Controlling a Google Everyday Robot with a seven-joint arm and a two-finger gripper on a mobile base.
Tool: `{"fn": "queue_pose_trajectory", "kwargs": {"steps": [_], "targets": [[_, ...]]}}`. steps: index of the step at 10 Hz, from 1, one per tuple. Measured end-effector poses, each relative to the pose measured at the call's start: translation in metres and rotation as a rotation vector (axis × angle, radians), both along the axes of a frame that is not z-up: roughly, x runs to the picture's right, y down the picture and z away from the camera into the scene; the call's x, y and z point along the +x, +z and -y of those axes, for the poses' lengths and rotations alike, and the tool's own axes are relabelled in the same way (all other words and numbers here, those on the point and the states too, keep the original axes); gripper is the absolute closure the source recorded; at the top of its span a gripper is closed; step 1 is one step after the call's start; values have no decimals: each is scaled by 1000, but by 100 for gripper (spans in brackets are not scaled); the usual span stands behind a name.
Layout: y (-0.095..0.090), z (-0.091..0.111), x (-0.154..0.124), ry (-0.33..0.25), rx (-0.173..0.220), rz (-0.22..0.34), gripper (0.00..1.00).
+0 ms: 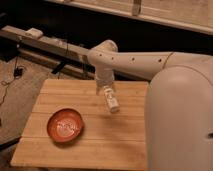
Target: Place the bottle in the ceramic bowl
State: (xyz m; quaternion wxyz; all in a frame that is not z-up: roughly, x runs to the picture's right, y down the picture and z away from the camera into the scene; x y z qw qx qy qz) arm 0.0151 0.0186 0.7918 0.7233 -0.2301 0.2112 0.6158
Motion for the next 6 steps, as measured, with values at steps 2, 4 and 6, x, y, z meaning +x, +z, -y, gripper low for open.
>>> {"fn": "queue_pose_trajectory", "kwargs": {"steps": [2, 4, 6], "targets": [[29, -1, 34, -23, -12, 15, 35], [48, -8, 58, -30, -30, 40, 35], [62, -20, 55, -48, -56, 80, 35]]}}
